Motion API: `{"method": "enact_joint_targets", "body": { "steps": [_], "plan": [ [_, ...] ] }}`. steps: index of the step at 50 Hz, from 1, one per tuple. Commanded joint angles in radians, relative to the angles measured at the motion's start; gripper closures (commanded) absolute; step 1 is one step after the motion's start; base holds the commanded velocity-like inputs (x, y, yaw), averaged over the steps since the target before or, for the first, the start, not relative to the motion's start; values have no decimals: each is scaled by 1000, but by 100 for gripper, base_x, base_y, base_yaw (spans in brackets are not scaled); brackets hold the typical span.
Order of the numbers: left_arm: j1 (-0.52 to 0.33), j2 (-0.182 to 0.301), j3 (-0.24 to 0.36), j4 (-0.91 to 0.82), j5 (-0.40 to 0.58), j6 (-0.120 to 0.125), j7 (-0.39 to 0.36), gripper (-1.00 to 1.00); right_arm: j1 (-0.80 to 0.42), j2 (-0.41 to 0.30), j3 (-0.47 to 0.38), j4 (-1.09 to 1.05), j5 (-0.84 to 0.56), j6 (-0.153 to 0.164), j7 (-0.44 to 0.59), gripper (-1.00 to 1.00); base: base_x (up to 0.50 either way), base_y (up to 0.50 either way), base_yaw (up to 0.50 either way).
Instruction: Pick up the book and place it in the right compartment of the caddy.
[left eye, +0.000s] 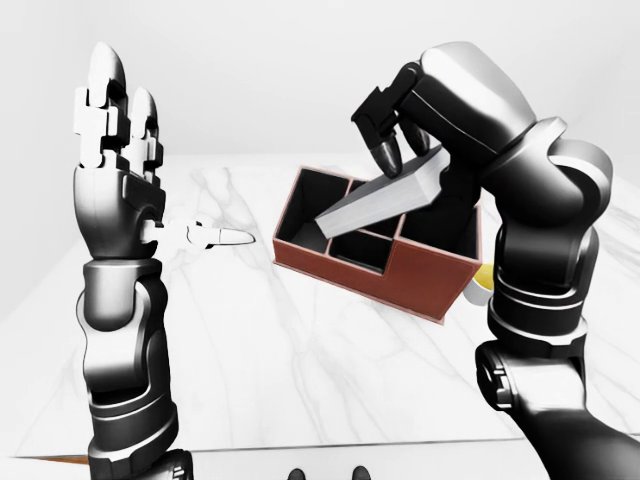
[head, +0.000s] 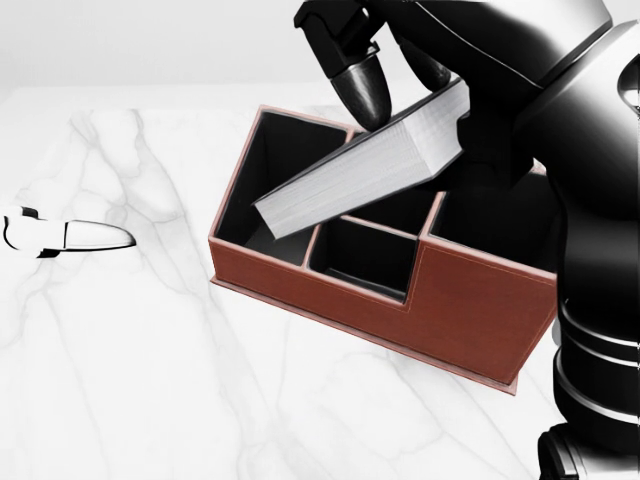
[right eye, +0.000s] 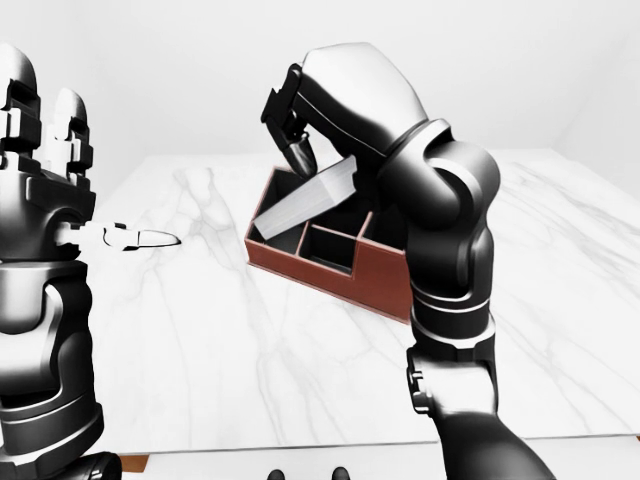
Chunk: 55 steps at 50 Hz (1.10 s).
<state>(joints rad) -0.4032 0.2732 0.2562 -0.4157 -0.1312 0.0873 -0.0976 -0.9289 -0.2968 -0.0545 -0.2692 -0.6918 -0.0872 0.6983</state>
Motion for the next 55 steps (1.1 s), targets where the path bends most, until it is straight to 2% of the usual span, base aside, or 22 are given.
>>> {"method": "enact_joint_targets", "body": {
  "steps": [1, 12, 17, 21, 34, 39, 49, 55],
  "plan": [
    [0, -1, 0, -2, 0, 0, -1, -100, -57, -17, -16, 52, -10, 0, -24, 100, 0, 0, 0],
    [1, -2, -1, -8, -2, 0, -3, -100, -107, -33, -19, 121, -30, 0, -55, 100, 0, 0, 0],
    [0, -1, 0, -9, -6, 0, -2, -100, -166, -48, -21, 206, -104, 0, -108, 100, 0, 0, 0],
    [0, -2, 0, -11, -7, 0, -3, -100, -205, -54, -17, 247, -142, 0, -110, 100, 0, 0, 0],
    [-2, 0, 0, -15, -13, 0, -1, -100, -306, -82, -15, 375, -183, 0, -158, 100, 0, 0, 0],
    [0, -1, -1, -18, -15, 0, -4, -100, -318, -103, -11, 477, -235, 0, -218, 100, 0, 0, 0],
    [7, -7, -4, -44, -28, 0, -15, -100, -519, -144, 2, 851, -293, 0, -323, 100, 0, 0, 0],
    [8, -8, -4, -51, -31, 0, -17, -100, -550, -149, 9, 964, -315, 0, -318, 100, 0, 0, 0]
  ]
}}
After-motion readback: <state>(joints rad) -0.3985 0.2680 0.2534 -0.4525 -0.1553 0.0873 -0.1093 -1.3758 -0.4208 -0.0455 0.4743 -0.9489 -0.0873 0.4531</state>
